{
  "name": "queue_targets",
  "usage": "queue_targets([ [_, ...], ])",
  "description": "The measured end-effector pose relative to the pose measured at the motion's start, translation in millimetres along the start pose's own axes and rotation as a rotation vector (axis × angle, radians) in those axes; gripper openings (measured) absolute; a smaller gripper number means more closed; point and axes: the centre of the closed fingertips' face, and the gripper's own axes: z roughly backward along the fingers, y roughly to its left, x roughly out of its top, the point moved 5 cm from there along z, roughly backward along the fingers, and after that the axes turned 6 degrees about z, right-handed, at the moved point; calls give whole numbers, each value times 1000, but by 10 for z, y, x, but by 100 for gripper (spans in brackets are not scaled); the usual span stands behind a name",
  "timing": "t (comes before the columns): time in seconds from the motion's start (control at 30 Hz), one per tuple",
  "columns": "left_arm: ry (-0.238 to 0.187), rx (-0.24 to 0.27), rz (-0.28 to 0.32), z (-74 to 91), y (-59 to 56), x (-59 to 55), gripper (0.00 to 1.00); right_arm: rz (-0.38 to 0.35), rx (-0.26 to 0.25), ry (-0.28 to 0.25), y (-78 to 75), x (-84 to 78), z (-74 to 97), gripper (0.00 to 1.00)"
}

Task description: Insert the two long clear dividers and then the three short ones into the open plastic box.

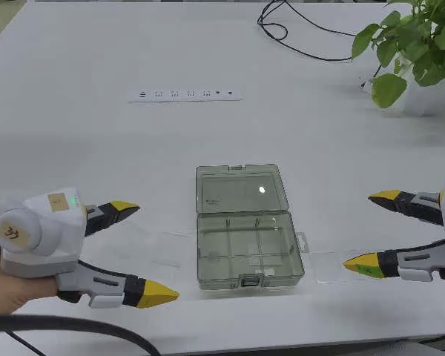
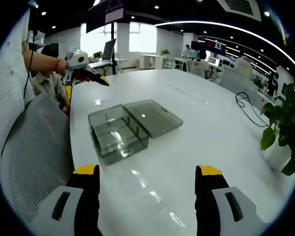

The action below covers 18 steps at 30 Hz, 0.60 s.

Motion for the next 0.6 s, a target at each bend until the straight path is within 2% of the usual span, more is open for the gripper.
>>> queue_targets([
  [0.6, 1, 1, -4, 2, -15, 7, 100, 4, 0, -4, 9, 23, 13, 80],
])
